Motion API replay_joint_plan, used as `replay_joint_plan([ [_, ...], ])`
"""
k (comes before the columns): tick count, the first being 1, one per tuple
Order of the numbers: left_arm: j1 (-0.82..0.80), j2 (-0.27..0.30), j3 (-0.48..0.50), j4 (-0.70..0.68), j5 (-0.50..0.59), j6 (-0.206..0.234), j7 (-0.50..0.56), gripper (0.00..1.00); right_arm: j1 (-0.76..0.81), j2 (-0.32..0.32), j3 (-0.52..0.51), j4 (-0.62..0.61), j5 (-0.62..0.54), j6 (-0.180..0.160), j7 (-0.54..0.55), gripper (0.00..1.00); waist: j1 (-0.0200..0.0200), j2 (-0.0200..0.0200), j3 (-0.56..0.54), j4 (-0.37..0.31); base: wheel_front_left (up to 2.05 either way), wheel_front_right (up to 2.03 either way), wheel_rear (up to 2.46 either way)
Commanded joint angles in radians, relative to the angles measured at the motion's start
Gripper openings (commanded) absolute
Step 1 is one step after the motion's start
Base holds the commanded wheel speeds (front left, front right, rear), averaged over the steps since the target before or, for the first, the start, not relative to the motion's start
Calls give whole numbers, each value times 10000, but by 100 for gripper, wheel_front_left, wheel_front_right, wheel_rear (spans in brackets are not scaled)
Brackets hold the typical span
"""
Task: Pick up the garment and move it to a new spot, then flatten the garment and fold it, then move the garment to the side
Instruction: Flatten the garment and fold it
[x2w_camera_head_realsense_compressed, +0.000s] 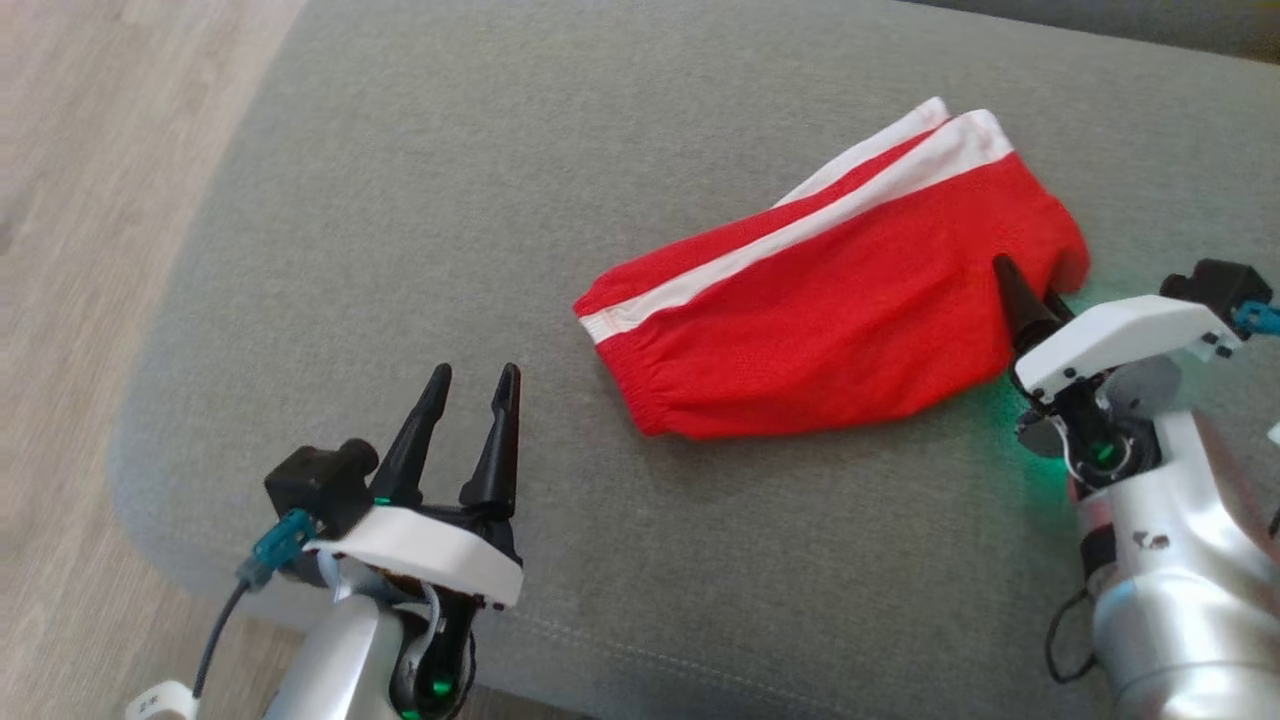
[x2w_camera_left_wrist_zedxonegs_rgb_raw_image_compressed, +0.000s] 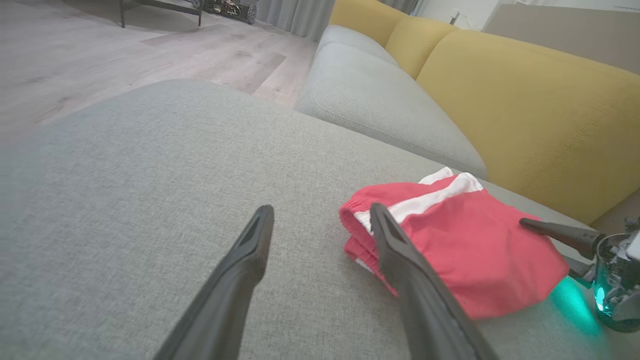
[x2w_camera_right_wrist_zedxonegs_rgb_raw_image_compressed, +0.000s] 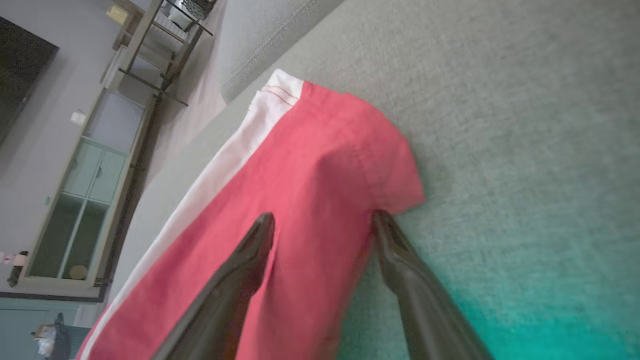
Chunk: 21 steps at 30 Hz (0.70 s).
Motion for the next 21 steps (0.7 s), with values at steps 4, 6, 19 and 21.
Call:
replay_joint_plan([
  [4, -473, 30, 132, -385, -151, 113, -122, 100, -1048, 84, -562, 1137, -1236, 19, -282, 100, 0, 0, 231, 369, 0, 0, 0],
  [6, -488, 30, 93, -412, -185, 129, -122, 100, -1378, 84, -852, 1650, -1718, 19, -400, 100, 0, 0, 276, 422, 0, 0, 0],
  [19, -628, 30, -84, -430, -277, 209, -122, 100, -2567, 80, -1546, 3779, -3478, 19, -1214, 100, 0, 0, 344, 437, 0, 0, 0],
  [21, -623, 30, -85, -417, -278, 214, -122, 100, -2674, 80, -1759, 4020, -3878, 19, -1343, 100, 0, 0, 303, 413, 0, 0, 0],
])
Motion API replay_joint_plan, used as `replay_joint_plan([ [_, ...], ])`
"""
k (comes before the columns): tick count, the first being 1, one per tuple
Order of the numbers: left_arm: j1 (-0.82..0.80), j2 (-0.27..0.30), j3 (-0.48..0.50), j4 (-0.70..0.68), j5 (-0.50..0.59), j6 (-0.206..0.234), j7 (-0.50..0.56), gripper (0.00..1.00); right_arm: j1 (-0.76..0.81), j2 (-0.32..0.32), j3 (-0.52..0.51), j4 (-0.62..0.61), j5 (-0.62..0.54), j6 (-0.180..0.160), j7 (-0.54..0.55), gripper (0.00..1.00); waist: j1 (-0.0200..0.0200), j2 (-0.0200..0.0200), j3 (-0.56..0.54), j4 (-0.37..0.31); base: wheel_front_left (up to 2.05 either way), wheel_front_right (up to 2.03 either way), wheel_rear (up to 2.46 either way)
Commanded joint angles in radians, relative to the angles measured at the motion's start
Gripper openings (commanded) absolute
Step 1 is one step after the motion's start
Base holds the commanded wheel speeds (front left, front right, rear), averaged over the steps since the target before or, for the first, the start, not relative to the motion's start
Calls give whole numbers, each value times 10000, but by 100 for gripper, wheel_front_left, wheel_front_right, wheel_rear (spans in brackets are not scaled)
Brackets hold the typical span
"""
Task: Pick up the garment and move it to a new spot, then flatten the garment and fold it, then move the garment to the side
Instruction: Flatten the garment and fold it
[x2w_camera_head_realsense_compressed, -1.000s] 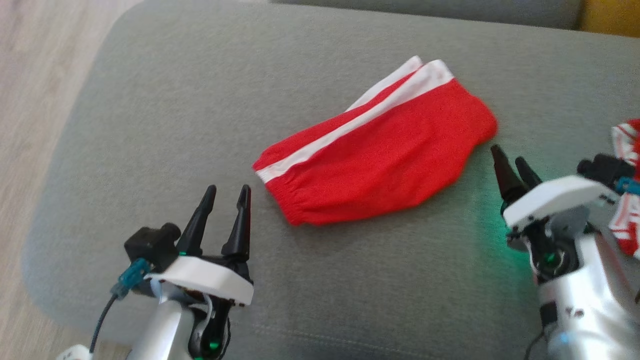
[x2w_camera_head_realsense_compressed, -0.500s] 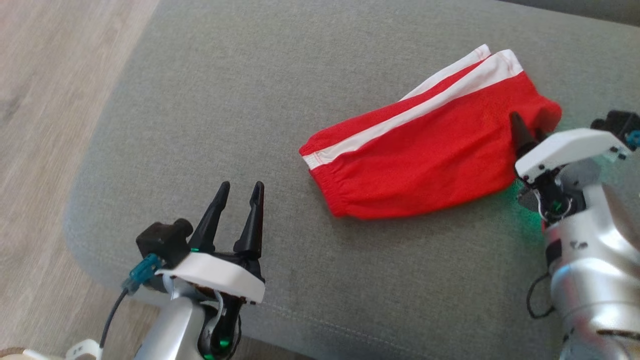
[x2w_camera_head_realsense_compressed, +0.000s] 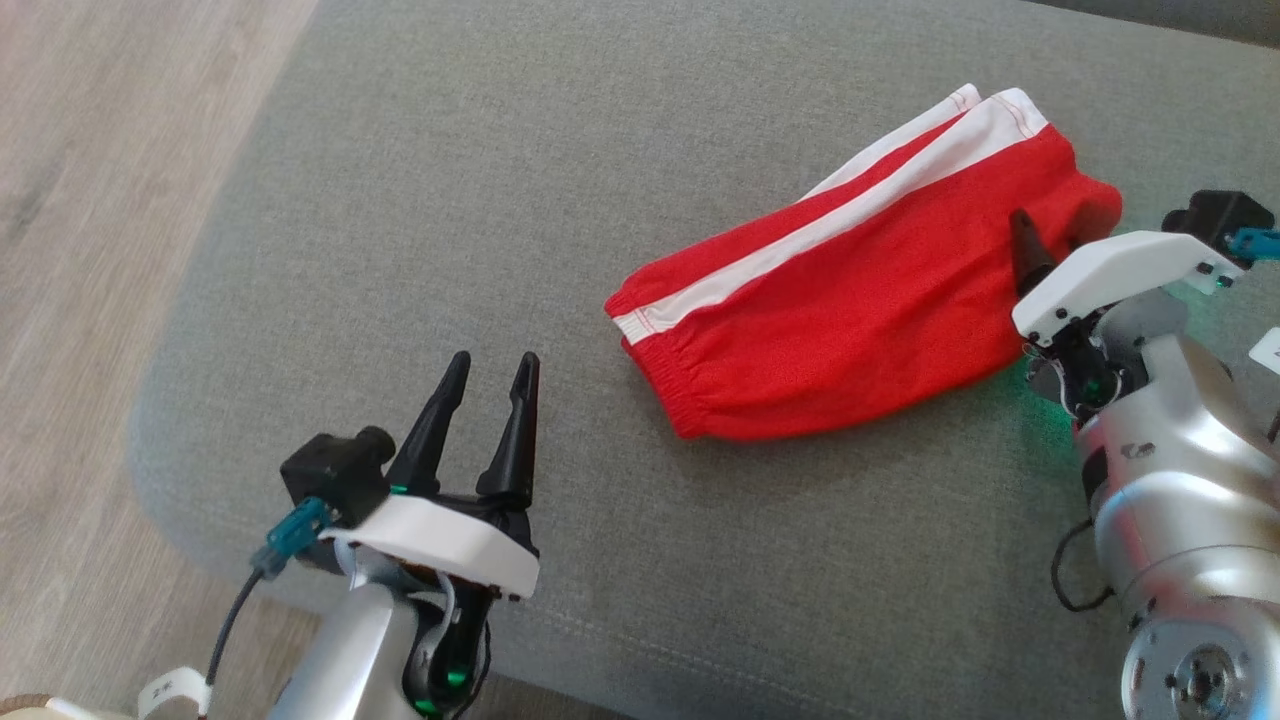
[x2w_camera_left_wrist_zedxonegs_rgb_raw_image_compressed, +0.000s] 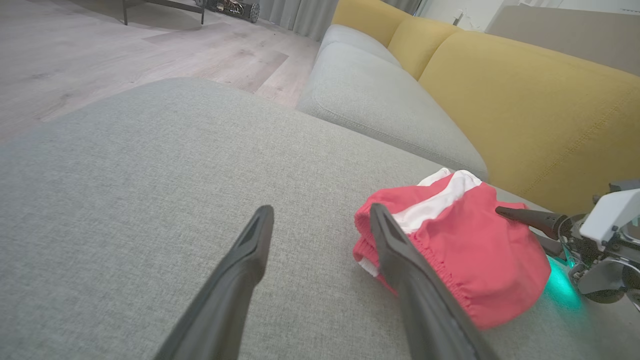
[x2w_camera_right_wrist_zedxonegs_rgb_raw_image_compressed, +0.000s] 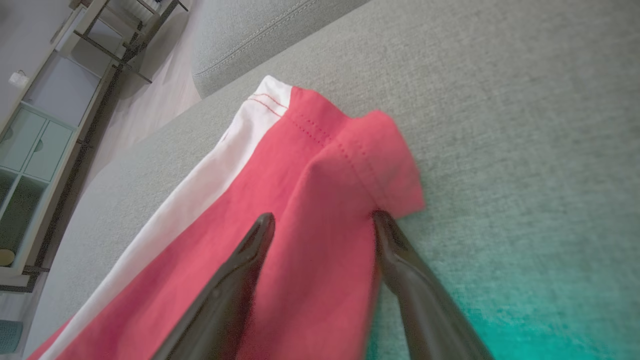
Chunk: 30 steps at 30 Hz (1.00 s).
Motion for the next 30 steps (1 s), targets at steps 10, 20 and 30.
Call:
replay_joint_plan([
  [10, -391, 32, 245, -298, -45, 30, -122, 100, -547, 223, -94, 868, -866, 17, 518, 64, 0, 0, -71, -74, 0, 0, 0],
  [20, -392, 32, 378, -292, -80, 55, -122, 100, -881, 224, 491, 1022, -925, 17, 197, 0, 0, 0, -115, -176, 0, 0, 0],
  [30, -295, 32, 562, -336, -6, 56, -122, 100, -509, 149, 627, 475, -815, 17, -1072, 0, 0, 0, -328, -664, 0, 0, 0],
])
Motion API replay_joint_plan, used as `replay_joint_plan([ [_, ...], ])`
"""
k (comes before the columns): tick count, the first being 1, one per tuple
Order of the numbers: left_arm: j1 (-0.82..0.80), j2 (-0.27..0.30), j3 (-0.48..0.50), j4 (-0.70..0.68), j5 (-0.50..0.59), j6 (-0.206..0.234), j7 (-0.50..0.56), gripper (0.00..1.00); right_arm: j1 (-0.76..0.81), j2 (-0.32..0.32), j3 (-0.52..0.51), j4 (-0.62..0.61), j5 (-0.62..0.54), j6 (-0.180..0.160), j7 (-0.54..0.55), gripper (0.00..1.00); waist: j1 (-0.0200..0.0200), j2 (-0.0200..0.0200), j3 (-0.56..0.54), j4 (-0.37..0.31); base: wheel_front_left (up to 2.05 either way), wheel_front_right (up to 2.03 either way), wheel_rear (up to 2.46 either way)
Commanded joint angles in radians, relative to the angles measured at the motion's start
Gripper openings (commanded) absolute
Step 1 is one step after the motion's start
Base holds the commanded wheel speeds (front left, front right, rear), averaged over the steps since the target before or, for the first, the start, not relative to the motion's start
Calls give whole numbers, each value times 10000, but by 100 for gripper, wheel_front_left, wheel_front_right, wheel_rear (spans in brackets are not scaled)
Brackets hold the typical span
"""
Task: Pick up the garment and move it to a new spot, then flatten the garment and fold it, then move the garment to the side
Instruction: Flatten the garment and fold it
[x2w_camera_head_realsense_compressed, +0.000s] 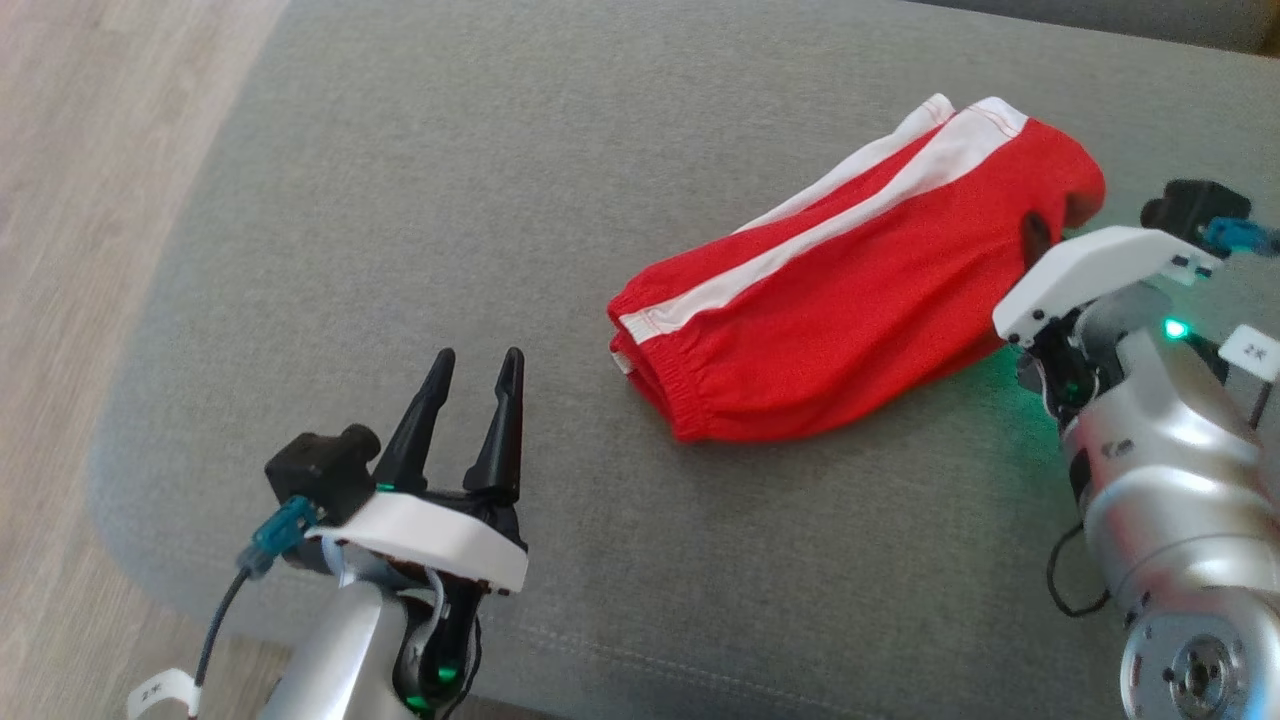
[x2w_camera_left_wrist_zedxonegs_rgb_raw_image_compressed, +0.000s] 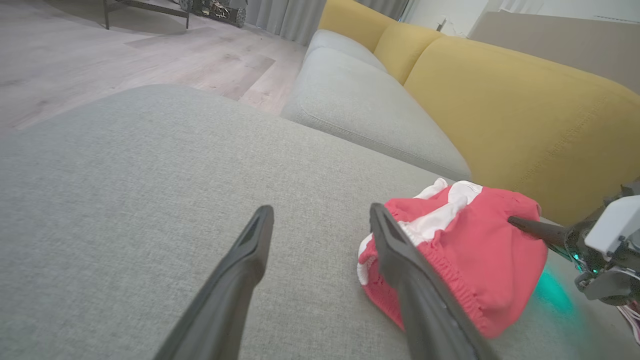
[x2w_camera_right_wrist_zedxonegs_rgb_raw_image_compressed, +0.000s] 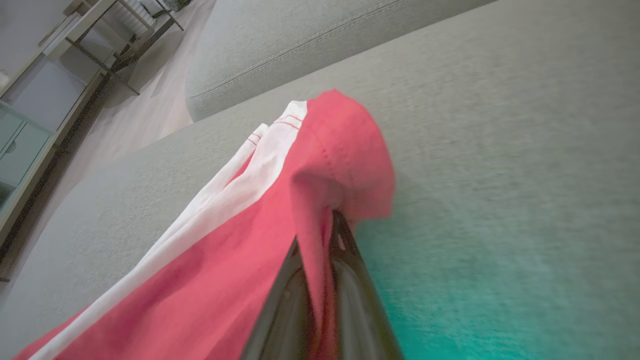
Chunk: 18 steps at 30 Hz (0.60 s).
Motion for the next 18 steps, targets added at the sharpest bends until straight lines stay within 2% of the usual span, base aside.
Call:
replay_joint_plan([
  [1, -286, 32, 358, -342, 26, 28, -122, 100, -11, 131, 194, -339, 78, 19, -175, 0, 0, 0, -67, -137, 0, 0, 0],
  [12, -106, 32, 484, -313, 208, 6, -122, 100, 939, -8, -3, -1399, 624, 19, -630, 0, 0, 0, -503, -870, 0, 0, 0],
  [18, 100, 32, 574, -302, 278, 11, -122, 100, 1897, -125, -761, -2223, 537, 19, -830, 0, 0, 0, -848, -1165, 0, 0, 0],
])
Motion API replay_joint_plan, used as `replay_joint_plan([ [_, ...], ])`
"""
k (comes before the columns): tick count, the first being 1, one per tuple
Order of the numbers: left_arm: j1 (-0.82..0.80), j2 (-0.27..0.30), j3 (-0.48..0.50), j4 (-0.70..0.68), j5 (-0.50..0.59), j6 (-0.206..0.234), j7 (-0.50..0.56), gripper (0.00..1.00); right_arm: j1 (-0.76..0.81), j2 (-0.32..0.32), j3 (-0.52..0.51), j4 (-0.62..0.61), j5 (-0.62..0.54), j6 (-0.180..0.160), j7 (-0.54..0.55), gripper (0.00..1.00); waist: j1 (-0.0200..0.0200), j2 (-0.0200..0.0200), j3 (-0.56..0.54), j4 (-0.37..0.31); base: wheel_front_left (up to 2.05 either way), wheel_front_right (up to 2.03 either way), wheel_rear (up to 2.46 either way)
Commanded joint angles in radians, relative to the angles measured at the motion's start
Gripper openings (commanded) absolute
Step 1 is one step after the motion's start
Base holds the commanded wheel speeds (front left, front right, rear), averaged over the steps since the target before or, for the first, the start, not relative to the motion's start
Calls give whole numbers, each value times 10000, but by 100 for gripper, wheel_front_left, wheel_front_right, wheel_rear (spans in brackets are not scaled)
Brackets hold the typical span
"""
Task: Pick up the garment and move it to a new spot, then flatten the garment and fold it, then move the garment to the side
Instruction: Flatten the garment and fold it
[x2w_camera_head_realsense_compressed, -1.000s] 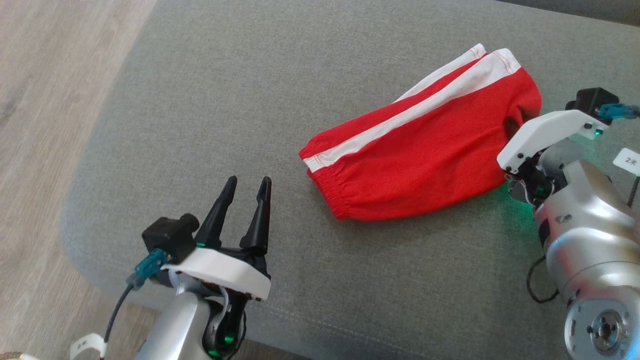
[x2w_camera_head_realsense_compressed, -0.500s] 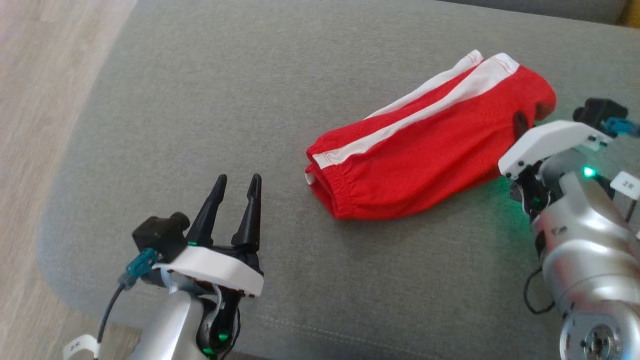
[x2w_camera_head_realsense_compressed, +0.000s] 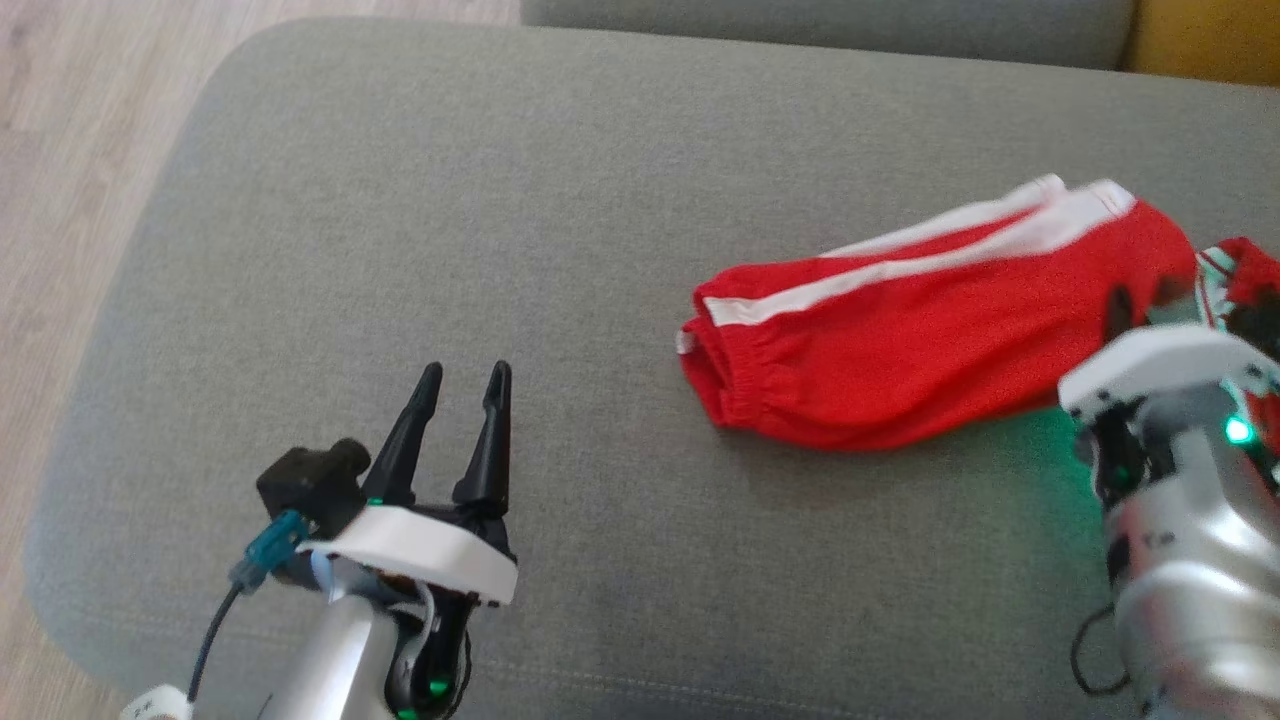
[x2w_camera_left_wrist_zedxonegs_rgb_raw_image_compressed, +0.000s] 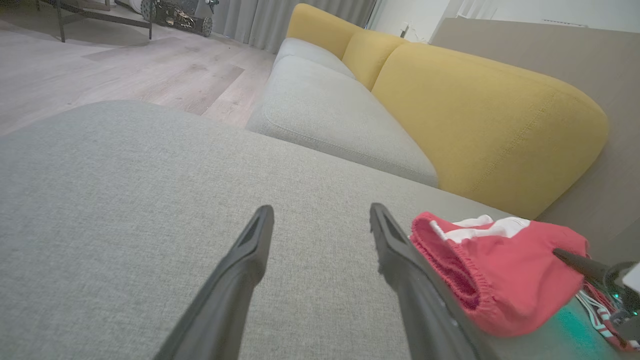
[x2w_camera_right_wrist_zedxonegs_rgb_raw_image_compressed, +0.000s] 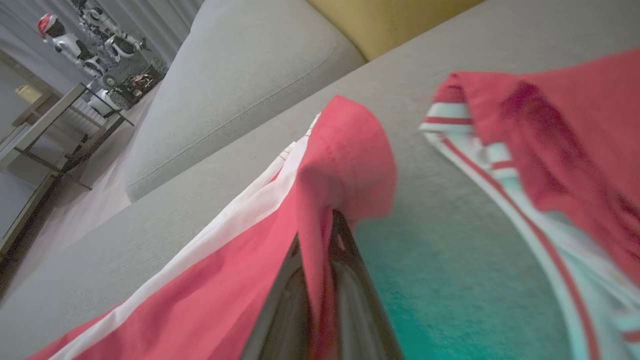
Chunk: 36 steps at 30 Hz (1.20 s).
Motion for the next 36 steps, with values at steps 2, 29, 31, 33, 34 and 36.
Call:
replay_joint_plan([
  [2, -50, 30, 387, -321, 101, 20, -122, 100, 182, -4, -98, -633, -147, 19, -125, 0, 0, 0, -148, -169, 0, 0, 0],
  [29, 295, 30, 429, -174, 352, -27, -122, 100, 3125, 293, 4743, -5636, 3768, 19, 185, 0, 0, 0, -890, -106, 0, 0, 0],
  [31, 365, 30, 464, -182, 367, -27, -122, 100, 3382, 293, 5341, -5918, 4030, 19, 181, 0, 0, 0, -930, -86, 0, 0, 0],
  [33, 415, 30, 483, -185, 378, -30, -122, 100, 3581, 293, 5849, -6148, 4115, 19, 175, 0, 0, 0, -954, -70, 0, 0, 0],
  [34, 433, 30, 481, -187, 383, -31, -122, 100, 3661, 293, 6052, -6236, 4139, 19, 178, 0, 0, 0, -962, -62, 0, 0, 0],
  [36, 457, 30, 464, -189, 389, -19, -122, 100, 3794, 294, 6369, -6348, 4193, 19, 206, 0, 0, 0, -967, -47, 0, 0, 0],
])
